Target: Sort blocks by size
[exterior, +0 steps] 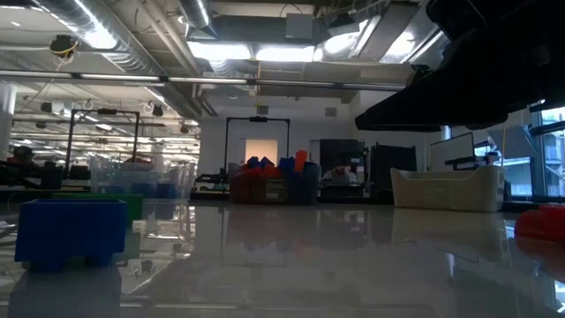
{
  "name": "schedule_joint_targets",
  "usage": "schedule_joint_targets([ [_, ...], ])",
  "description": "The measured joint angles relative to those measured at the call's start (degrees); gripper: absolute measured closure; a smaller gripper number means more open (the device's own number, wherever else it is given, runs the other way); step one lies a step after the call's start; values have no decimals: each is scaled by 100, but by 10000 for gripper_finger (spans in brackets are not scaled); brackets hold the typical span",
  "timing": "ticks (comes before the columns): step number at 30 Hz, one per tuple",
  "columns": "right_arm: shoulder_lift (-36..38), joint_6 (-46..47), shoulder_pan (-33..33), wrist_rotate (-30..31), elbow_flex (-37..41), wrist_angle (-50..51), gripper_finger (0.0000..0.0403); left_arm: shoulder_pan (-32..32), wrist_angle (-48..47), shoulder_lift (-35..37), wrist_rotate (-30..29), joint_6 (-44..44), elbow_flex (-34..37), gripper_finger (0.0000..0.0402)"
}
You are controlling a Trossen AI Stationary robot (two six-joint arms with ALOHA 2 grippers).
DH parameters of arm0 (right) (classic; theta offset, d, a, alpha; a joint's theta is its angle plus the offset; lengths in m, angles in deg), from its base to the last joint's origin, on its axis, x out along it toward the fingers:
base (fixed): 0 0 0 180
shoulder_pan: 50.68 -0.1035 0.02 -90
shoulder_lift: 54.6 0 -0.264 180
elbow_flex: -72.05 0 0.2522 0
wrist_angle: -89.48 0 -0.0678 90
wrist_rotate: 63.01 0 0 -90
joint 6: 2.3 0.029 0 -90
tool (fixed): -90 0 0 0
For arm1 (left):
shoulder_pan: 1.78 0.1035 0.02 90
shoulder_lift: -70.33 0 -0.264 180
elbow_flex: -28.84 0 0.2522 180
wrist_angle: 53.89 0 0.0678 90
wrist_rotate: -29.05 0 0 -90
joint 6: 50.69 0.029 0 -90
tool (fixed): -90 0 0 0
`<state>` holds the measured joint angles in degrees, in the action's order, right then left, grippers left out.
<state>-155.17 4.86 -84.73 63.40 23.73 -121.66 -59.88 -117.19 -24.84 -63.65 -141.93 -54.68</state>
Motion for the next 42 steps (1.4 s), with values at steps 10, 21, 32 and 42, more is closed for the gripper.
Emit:
schedule_joint_targets([
  [10, 0, 0, 0, 1, 1, 3, 173, -313, -312, -566, -25, -289, 7, 213],
  [21, 0, 0, 9, 1, 1, 1, 173, -302, -54, -566, 68, -5, 7, 213],
  [32, 0, 0, 9, 1, 1, 2, 173, -315, -57, -566, 50, -273, 7, 172],
  [42, 0, 1, 9, 2, 1, 2, 173, -502, 274, -910, 99, -110, 7, 173],
])
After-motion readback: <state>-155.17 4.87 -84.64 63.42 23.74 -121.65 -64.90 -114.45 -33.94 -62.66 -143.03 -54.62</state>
